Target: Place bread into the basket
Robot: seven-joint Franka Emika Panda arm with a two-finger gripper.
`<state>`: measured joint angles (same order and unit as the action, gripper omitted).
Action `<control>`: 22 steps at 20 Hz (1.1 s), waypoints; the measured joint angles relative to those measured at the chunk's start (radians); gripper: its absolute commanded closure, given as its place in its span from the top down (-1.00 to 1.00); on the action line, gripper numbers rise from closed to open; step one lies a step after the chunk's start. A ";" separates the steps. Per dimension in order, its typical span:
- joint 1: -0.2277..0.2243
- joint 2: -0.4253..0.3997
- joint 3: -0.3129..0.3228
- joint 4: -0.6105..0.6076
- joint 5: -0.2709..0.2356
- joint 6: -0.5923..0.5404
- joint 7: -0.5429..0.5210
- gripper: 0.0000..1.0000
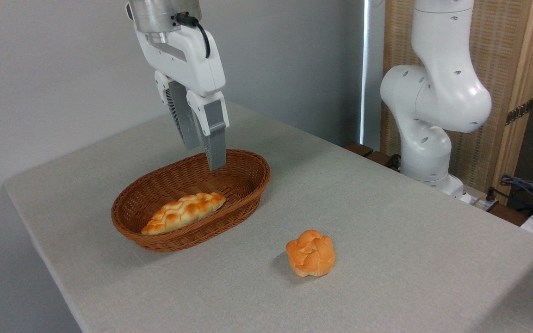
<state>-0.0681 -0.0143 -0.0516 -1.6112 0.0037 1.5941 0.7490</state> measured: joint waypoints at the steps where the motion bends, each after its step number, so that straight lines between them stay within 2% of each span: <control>1: -0.003 0.000 0.008 -0.006 0.000 0.008 0.000 1.00; 5: -0.054 -0.002 0.088 -0.024 0.000 0.033 0.003 1.00; 7: -0.059 -0.004 0.101 -0.025 0.000 0.034 0.015 1.00; 15: -0.064 -0.015 0.098 -0.025 0.000 0.034 0.023 1.00; 22: -0.041 -0.015 0.080 -0.025 0.000 0.033 0.023 1.00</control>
<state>-0.1093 -0.0289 0.0287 -1.6366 0.0036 1.6276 0.7716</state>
